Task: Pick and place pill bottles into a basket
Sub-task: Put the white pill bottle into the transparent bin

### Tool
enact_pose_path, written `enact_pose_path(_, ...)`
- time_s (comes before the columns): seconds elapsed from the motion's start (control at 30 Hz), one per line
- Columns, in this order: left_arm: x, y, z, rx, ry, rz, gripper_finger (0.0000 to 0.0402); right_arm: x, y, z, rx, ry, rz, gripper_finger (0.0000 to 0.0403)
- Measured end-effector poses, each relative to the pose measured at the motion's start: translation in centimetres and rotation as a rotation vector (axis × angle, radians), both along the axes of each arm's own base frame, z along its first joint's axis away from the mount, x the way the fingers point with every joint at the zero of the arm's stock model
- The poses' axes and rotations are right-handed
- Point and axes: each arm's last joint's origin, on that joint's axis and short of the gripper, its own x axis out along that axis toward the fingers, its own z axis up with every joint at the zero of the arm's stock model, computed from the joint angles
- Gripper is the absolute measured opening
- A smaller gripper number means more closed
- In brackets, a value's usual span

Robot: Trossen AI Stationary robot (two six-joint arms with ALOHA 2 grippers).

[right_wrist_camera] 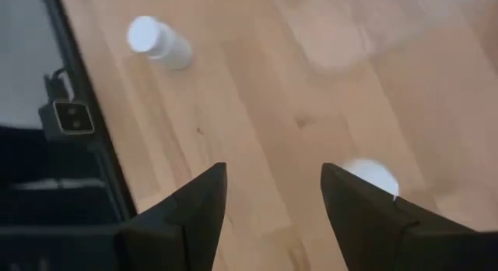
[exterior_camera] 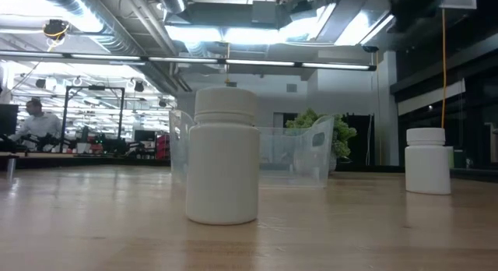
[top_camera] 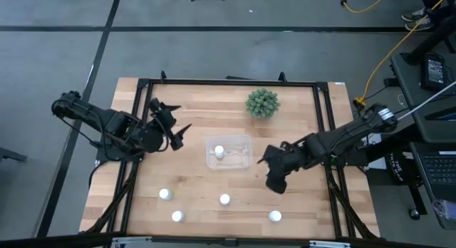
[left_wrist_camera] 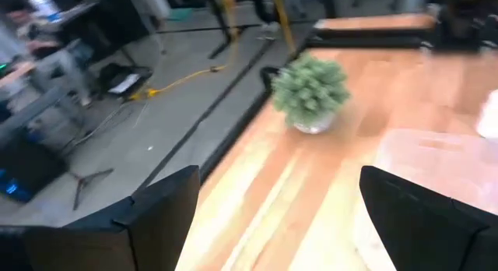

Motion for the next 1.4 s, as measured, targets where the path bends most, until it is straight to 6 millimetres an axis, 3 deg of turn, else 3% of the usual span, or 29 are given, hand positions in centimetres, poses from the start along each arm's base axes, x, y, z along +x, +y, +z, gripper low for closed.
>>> enact_pose_path(0.27,0.1,-0.2,0.0,-0.022,-0.038,0.018,0.0347,3.4,0.9,0.7,-0.175,-0.088,0.378,0.021)
enact_pose_path(0.43,0.0,-0.3,0.1,-0.031,-0.062,0.033,0.0347,5.1,0.0,0.8,-0.225,-0.101,0.416,0.021)
enact_pose_path(0.6,-0.1,-0.5,0.0,-0.029,-0.054,0.027,0.0347,5.5,-1.7,0.4,-0.221,0.029,0.331,0.021)
enact_pose_path(0.73,-0.4,-0.4,-0.3,-0.036,-0.052,0.057,0.0347,4.2,-2.4,1.4,-0.286,0.182,0.276,0.021)
enact_pose_path(0.87,-0.6,-0.2,-0.4,-0.033,-0.065,0.103,0.0347,1.5,-2.1,3.3,-0.435,0.324,0.221,0.0198)
enact_pose_path(1.03,-0.9,0.0,-0.5,-0.014,-0.085,0.154,0.0347,-1.3,-1.0,4.5,-0.372,0.236,0.149,0.0174)
enact_pose_path(1.23,-0.9,0.1,-0.4,0.037,-0.093,0.184,0.0347,-5.7,-0.9,3.7,-0.353,0.214,0.017,0.0161)
enact_pose_path(1.4,-1.0,0.2,-0.4,0.052,-0.092,0.19,0.0347,-7.9,-1.2,0.4,-0.268,0.149,-0.085,0.016)
